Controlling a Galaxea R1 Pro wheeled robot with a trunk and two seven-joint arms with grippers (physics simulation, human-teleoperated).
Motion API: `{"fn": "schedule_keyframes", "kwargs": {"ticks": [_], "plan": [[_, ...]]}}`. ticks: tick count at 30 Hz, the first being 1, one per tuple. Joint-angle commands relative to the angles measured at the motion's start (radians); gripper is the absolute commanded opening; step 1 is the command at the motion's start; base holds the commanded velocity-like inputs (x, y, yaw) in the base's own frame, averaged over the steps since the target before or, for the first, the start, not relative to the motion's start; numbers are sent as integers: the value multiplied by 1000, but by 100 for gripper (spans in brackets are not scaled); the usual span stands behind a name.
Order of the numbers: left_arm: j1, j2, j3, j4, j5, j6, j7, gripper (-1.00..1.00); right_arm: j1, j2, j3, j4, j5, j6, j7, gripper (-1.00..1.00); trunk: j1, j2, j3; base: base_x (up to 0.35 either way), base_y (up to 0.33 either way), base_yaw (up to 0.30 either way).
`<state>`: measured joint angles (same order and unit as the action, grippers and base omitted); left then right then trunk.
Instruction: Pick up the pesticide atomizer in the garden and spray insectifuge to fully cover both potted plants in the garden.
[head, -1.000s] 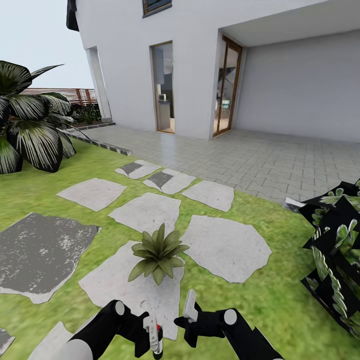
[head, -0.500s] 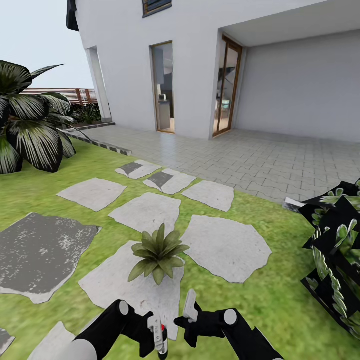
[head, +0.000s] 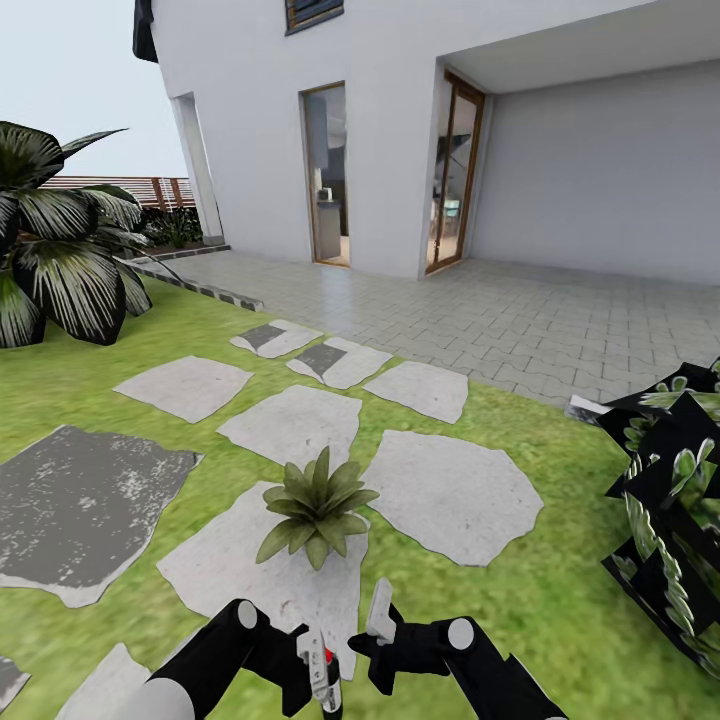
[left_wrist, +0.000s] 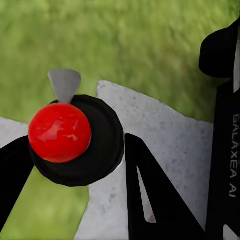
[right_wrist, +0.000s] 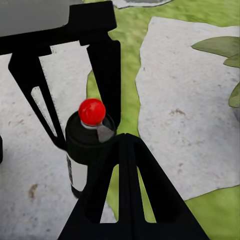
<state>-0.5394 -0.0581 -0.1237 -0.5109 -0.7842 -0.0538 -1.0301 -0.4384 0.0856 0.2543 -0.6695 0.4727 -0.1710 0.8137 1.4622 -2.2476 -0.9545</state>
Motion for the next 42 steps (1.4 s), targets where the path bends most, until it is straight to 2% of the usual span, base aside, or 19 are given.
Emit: {"fn": "schedule_keyframes", "kwargs": {"ticks": [1, 35, 39, 42], "plan": [[0, 0, 0, -1, -2, -6, -3, -100, 0, 0, -1, -1, 10, -7, 1, -100, 0, 0, -1, 0, 0, 0], [-1, -21, 2, -3, 57, -6, 0, -100, 0, 0, -1, -1, 10, -7, -1, -100, 0, 0, -1, 0, 0, 0], [-1, -20, 3, -3, 84, -8, 0, -100, 0, 0, -1, -1, 10, -7, -1, -100, 0, 0, -1, 0, 0, 0], [0, -20, 2, -2, 90, -9, -1, -100, 0, 0, -1, -1, 10, -7, -1, -100, 0, 0, -1, 0, 0, 0]]}}
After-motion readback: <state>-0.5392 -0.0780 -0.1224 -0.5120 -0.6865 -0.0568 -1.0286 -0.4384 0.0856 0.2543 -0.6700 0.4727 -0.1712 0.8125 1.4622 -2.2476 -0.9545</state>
